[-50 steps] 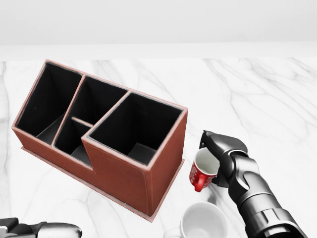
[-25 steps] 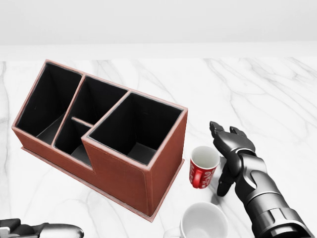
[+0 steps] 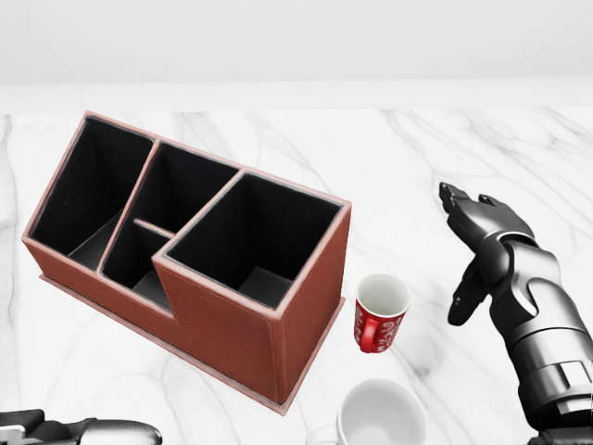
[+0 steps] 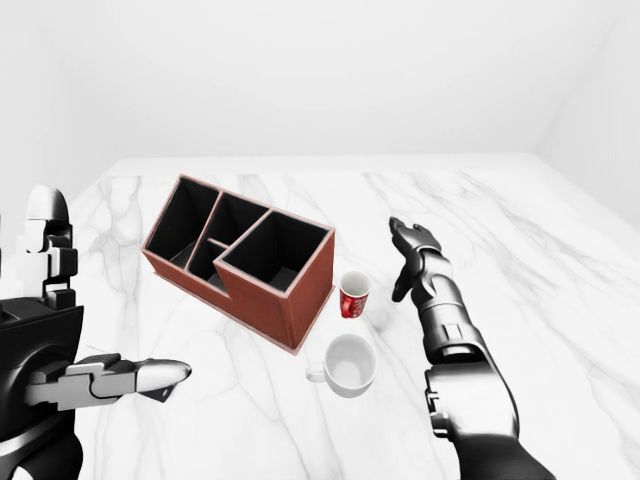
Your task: Pick up the red mug and place it to the right of the caddy.
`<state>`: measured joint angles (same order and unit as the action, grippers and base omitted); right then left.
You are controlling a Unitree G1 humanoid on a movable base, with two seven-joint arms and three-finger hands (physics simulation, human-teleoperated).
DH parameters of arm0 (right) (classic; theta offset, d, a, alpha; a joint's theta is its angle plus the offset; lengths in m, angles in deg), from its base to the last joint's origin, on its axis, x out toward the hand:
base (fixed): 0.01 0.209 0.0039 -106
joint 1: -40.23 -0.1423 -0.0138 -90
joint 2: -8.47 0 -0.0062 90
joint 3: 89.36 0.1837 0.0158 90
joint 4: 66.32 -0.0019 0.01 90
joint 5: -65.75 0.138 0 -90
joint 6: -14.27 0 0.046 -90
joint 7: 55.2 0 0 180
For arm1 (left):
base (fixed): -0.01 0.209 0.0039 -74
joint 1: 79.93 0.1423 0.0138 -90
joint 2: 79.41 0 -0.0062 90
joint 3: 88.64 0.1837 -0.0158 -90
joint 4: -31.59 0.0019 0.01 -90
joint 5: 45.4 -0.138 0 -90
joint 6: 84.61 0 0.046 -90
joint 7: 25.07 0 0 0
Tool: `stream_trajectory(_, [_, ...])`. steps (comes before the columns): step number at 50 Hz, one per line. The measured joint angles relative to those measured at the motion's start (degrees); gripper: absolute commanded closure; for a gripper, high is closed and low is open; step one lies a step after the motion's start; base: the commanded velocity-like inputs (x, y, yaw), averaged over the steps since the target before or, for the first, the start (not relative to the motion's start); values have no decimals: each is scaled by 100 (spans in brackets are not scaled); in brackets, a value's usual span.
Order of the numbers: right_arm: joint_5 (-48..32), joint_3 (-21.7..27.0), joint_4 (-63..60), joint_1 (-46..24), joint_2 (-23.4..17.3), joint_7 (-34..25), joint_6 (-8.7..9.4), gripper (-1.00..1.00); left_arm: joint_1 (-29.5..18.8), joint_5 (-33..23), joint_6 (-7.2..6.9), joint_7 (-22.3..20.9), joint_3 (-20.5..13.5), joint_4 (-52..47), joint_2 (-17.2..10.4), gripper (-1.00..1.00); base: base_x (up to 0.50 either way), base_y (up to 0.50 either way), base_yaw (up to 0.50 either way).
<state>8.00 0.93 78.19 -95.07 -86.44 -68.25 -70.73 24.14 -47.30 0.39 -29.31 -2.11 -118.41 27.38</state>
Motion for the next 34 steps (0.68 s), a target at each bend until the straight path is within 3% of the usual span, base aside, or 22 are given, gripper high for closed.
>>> stream_trajectory(16, [912, 672, -1234, -201, -900, -1154, 0, -100, 21, -8, 0, 4, 41, 0, -3, -100, 0, 0, 0])
stream_trajectory(27, [2210, 1648, -4199, 961, -1240, -2186, 0, -100, 61, -19, 0, 9, 110, 0, -6, -100, 0, 0, 0])
stream_trajectory(34, [3129, 2431, -6602, 2096, -1040, -2695, 0, -100, 97, -15, 0, 11, 143, 0, -8, -100, 0, 0, 0])
